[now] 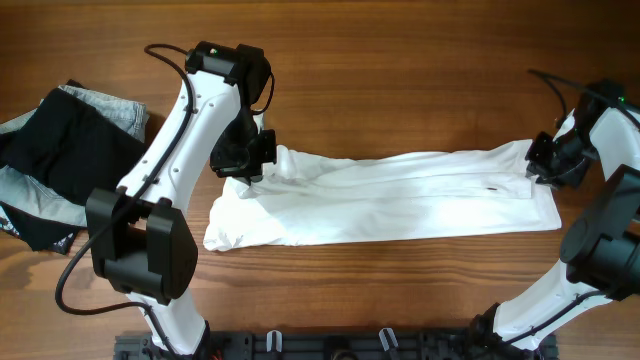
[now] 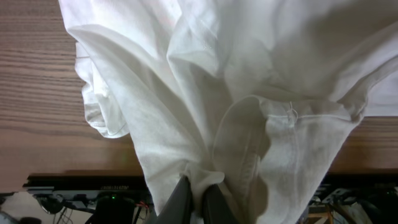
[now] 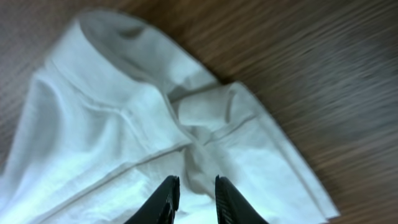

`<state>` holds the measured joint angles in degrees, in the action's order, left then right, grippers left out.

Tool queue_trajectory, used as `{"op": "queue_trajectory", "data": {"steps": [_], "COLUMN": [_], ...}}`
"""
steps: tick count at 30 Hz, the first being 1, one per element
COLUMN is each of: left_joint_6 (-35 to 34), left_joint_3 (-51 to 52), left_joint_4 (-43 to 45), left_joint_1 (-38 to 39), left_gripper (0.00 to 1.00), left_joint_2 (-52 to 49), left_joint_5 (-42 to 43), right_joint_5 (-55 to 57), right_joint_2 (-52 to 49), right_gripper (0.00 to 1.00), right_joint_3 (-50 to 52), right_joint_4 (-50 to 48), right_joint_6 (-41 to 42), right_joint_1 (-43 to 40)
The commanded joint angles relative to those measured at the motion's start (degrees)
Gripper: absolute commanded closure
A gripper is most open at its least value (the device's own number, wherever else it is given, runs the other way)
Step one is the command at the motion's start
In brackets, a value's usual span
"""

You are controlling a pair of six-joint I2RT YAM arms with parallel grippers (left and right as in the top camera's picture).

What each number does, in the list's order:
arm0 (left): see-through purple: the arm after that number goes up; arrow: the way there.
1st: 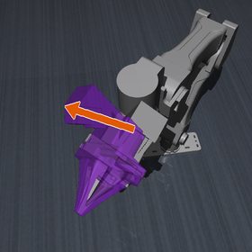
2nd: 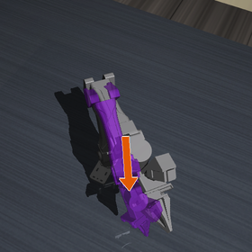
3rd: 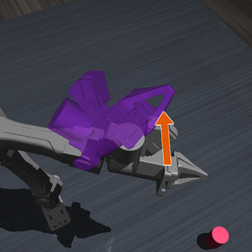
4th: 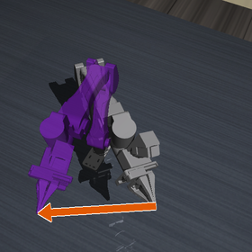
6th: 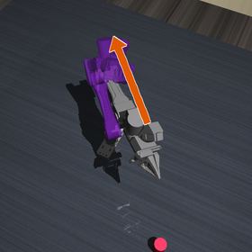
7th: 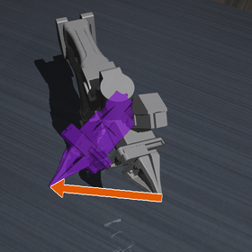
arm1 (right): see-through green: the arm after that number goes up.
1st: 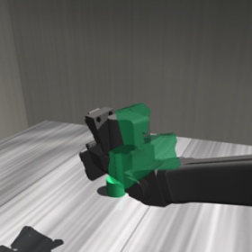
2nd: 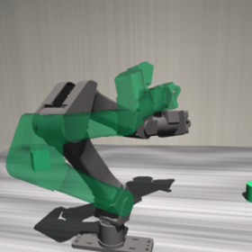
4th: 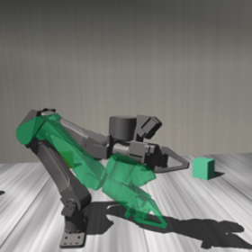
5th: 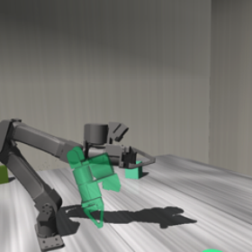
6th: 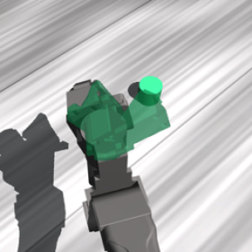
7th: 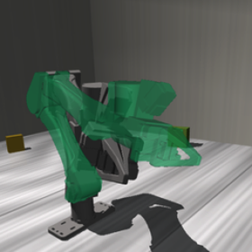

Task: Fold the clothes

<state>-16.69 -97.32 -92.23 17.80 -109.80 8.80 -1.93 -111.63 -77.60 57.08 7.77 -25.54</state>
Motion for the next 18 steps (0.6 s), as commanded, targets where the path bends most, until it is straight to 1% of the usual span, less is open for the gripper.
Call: {"op": "queue_trajectory", "data": {"steps": [1,8,10,18], "left_joint_6": [-0.3,-0.3,-0.3,-0.3], "left_joint_3": [0.4,0.4,0.4,0.4], "left_joint_4": [0.5,0.5,0.5,0.5], "left_joint_1": [0.1,0.1,0.1,0.1], "left_gripper": [0.96,0.96,0.96,0.96], "left_joint_2": [1.3,1.3,1.3,1.3], "left_joint_5": [-0.7,-0.8,-0.8,-0.7], "right_joint_5": [-5.7,-5.6,-5.4,-5.4], "right_joint_2": [0.2,0.2,0.2,0.2], "right_gripper": [0.75,0.75,0.68,0.71], "right_joint_3": [2.2,2.2,2.2,2.4], "right_joint_4": [-1.0,-0.6,-0.4,0.2], "right_joint_6": [-0.3,-0.3,-0.3,-0.3], "right_joint_1": [0.3,0.4,0.4,0.4]}}
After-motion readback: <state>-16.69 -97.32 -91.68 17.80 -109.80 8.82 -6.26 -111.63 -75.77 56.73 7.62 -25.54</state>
